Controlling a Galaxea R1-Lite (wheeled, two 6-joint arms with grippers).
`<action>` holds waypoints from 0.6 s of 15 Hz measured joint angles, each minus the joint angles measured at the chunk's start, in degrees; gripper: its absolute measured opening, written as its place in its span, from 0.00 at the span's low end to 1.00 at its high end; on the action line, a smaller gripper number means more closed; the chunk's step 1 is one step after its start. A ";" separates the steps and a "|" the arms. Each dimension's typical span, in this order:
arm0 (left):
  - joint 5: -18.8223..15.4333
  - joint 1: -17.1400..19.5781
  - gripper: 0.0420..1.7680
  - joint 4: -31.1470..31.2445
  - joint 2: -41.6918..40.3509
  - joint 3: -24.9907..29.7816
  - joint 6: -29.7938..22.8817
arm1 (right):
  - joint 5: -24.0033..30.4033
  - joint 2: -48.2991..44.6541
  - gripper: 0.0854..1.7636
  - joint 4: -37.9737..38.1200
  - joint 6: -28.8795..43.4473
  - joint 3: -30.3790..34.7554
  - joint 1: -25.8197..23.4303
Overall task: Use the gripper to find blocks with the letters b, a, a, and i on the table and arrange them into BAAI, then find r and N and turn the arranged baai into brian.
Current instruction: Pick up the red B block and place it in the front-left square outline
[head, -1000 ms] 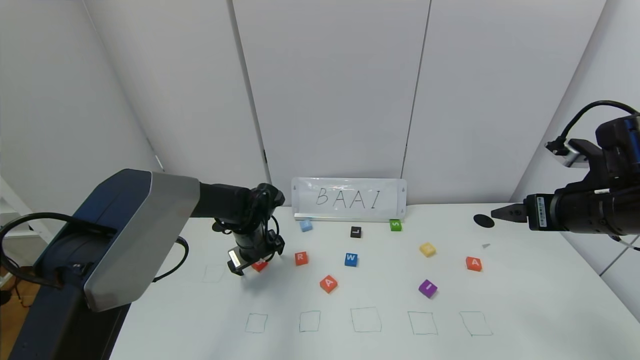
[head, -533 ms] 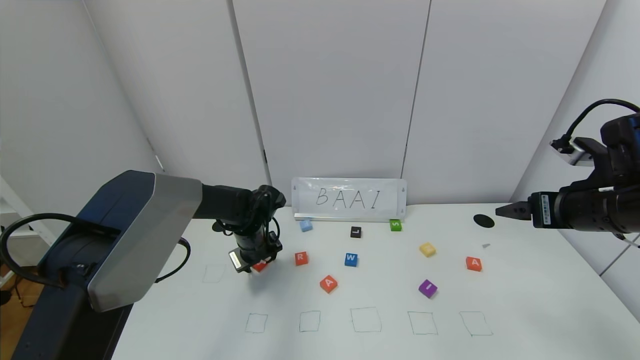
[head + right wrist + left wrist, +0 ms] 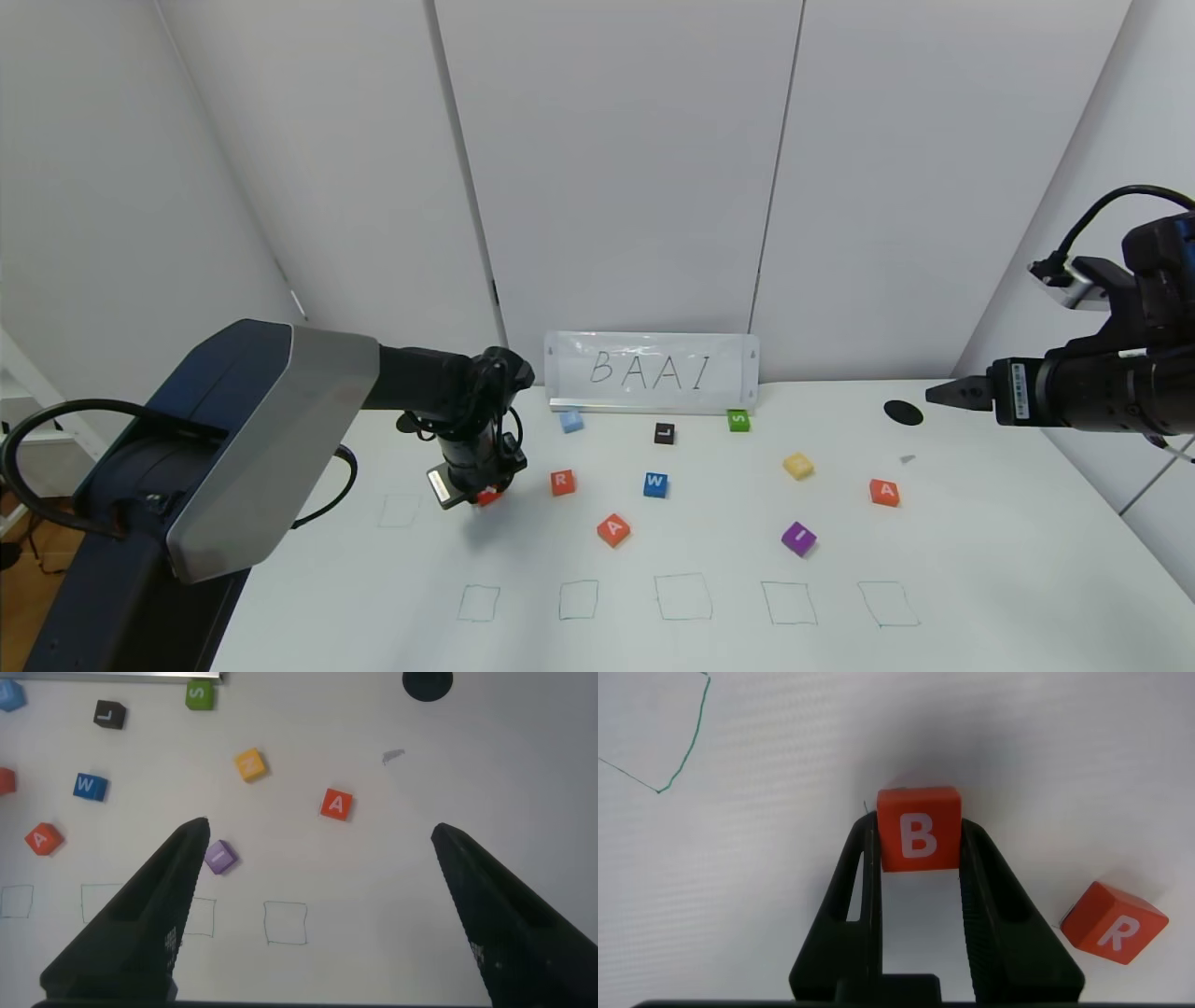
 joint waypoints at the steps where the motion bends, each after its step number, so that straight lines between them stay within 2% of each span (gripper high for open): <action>1: 0.00 -0.01 0.30 -0.02 -0.02 0.00 0.00 | 0.00 0.00 0.97 -0.02 0.00 0.00 0.00; 5: 0.21 -0.01 0.30 0.35 -0.79 0.15 0.27 | 0.00 -0.07 0.97 0.00 0.02 -0.02 0.00; 9: 0.11 -0.01 0.30 3.96 -4.62 0.55 1.17 | -0.01 -0.27 0.97 0.02 0.06 -0.05 0.02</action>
